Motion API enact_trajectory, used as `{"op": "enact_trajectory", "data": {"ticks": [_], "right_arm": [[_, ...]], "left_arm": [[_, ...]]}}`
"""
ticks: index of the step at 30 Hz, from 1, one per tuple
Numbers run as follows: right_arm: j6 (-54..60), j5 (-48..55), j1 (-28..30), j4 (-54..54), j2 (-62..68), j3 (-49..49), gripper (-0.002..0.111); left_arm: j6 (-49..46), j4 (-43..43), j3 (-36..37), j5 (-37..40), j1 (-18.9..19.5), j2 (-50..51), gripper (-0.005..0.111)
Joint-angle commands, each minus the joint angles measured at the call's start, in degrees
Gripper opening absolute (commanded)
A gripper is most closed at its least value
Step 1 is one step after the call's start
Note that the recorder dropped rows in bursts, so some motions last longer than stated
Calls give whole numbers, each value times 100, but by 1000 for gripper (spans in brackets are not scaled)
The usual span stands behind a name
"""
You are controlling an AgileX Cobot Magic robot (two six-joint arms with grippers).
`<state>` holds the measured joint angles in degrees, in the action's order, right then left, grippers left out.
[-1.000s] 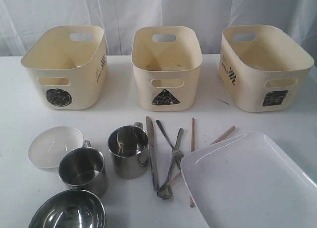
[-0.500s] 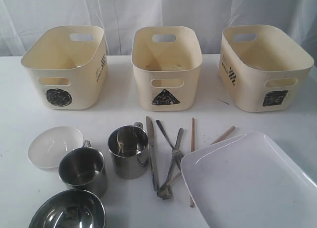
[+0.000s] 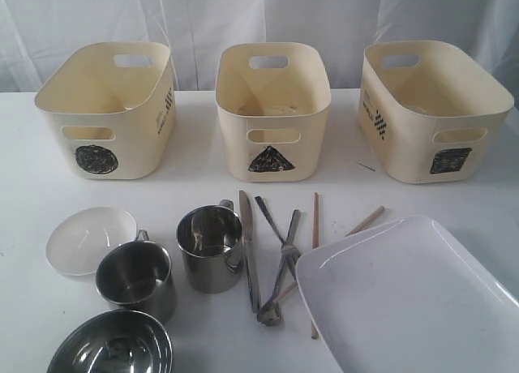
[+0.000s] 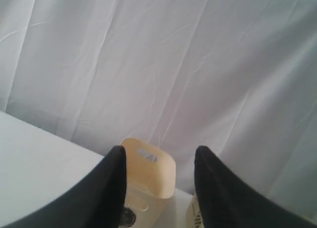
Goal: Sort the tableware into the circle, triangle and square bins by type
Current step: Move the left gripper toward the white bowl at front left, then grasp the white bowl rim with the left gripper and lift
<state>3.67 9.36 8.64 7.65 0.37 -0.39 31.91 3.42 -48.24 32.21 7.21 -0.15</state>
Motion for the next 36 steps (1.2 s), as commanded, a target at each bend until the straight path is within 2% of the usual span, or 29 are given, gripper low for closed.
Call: {"op": "enact_trajectory", "data": {"ticks": [1,3,5,7,9,16,22,33,36], "right_arm": [[40,-43,-13,-16,-37,39,0],[40,-43,-13,-16,-37,39,0],[40,-43,-13,-16,-37,39,0],[40,-43,-13,-16,-37,39,0],[40,-43,-13,-16,-37,39,0],[40,-43,-13,-16,-37,39,0],[40,-43,-13,-16,-37,39,0],[40,-43,-13,-16,-37,39,0],[40,-43,-13,-16,-37,39,0]], "left_arm": [[-384,315,-57,991,14,15,49],[-779,732,-57,1920,14,253,51],[-1480,1304,-46,2425,14,650,56],[-2205,1908,-46,2507,14,1133,63],[-2601,2115,-46,2419,4,1578,65],[-3267,1931,-46,2578,-91,3083,66],[-3456,1473,-46,2051,-328,4060,66],[-4925,2411,-46,694,-335,6277,66],[-5505,2601,-46,454,-335,7168,66]]}}
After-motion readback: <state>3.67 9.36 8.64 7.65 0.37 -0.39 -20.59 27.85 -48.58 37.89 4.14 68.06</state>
